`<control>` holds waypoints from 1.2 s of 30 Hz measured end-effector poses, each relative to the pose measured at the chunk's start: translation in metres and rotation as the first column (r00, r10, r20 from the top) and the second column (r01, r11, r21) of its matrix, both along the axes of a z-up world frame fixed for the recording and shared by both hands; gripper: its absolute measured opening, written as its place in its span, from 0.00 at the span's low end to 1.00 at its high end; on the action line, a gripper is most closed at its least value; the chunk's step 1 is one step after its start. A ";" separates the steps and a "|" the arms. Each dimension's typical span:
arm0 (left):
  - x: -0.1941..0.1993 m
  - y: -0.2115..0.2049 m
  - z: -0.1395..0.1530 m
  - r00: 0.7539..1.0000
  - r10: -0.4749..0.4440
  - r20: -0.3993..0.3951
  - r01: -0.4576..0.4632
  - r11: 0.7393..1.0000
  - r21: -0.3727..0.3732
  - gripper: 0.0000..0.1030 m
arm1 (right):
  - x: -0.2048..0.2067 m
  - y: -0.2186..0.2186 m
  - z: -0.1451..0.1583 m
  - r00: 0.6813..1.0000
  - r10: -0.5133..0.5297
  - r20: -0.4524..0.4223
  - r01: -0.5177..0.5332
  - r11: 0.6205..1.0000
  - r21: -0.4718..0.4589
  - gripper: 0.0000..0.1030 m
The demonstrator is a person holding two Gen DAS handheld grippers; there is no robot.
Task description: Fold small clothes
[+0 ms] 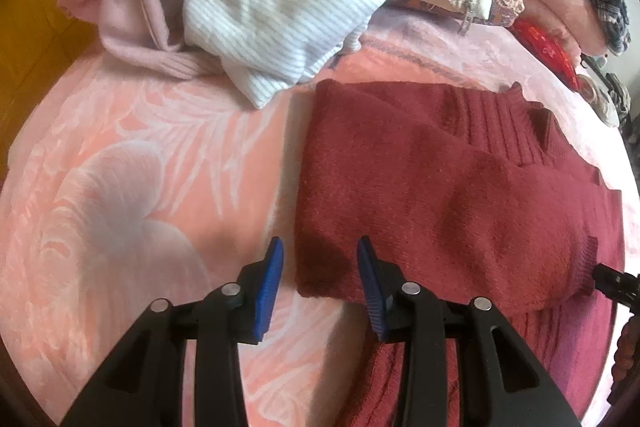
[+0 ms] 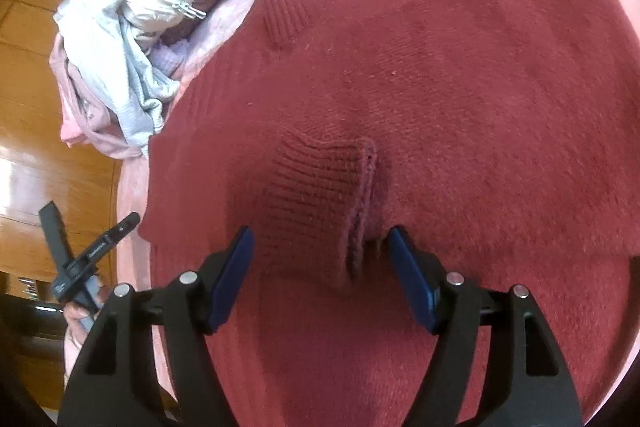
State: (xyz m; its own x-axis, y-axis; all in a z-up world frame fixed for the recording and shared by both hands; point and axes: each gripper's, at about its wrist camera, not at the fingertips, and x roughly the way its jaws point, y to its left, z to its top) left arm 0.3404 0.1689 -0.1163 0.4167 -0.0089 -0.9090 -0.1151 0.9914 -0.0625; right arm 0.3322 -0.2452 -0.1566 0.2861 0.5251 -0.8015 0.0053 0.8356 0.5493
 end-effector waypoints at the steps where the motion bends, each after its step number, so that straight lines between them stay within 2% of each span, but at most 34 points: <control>1: 0.000 -0.002 0.001 1.000 -0.003 0.001 0.003 1.000 0.002 0.38 | 0.001 0.005 0.002 1.000 0.020 0.007 -0.020 0.999 -0.026 0.45; 2: 0.000 -0.003 0.001 1.000 -0.005 0.000 0.005 1.000 0.004 0.38 | 0.001 0.008 0.002 0.999 0.033 0.008 -0.033 0.999 -0.039 0.35; 4: -0.001 -0.005 0.000 1.000 -0.005 -0.005 0.005 1.000 0.001 0.38 | -0.001 0.014 0.003 0.997 0.075 0.007 -0.075 0.997 -0.025 0.07; 6: -0.001 -0.007 0.000 1.000 -0.001 -0.005 0.001 1.000 -0.004 0.38 | -0.003 0.018 0.010 0.995 0.100 0.026 -0.099 0.995 -0.023 0.06; 8: -0.002 -0.007 0.001 1.000 0.005 0.000 -0.005 1.000 -0.005 0.38 | -0.004 0.020 0.026 0.990 0.114 0.080 -0.111 0.993 -0.037 0.06; 13: -0.001 -0.004 0.012 0.999 0.030 0.034 -0.030 1.000 -0.005 0.39 | -0.007 0.010 0.081 0.968 0.128 0.214 -0.121 0.992 -0.048 0.06; 16: 0.000 -0.006 0.018 0.998 0.032 0.050 -0.031 0.999 -0.006 0.41 | -0.009 -0.004 0.106 0.957 0.122 0.264 -0.105 0.992 -0.076 0.06; 20: 0.002 -0.015 0.020 0.999 0.013 0.053 -0.013 1.000 -0.009 0.44 | -0.011 -0.029 0.118 0.954 0.096 0.286 -0.068 0.992 -0.107 0.06; 24: 0.008 -0.034 0.011 0.999 -0.024 0.035 0.023 0.999 0.023 0.49 | -0.012 -0.055 0.101 0.965 0.052 0.257 -0.012 0.988 -0.156 0.06; 30: 0.027 -0.049 -0.020 0.999 -0.022 -0.038 0.023 0.999 0.036 0.52 | -0.003 -0.068 0.035 0.992 0.012 0.125 0.011 0.984 -0.178 0.06; 32: 0.034 -0.049 -0.027 0.998 -0.021 -0.054 0.022 1.000 0.001 0.45 | -0.003 -0.066 0.017 0.995 0.001 0.100 0.018 0.982 -0.189 0.06; 33: 0.037 -0.050 -0.030 0.997 -0.035 -0.064 0.033 0.999 -0.037 0.29 | -0.004 -0.067 0.009 0.995 -0.009 0.099 0.028 0.981 -0.191 0.06; 34: 0.039 -0.050 -0.031 0.997 -0.039 -0.068 0.036 0.998 -0.057 0.22 | -0.004 -0.069 0.006 0.995 -0.020 0.100 0.038 0.982 -0.187 0.06; 36: 0.040 -0.050 -0.030 0.997 -0.047 -0.061 0.043 0.997 -0.068 0.15 | -0.005 -0.075 0.004 0.994 -0.049 0.099 0.063 0.988 -0.142 0.06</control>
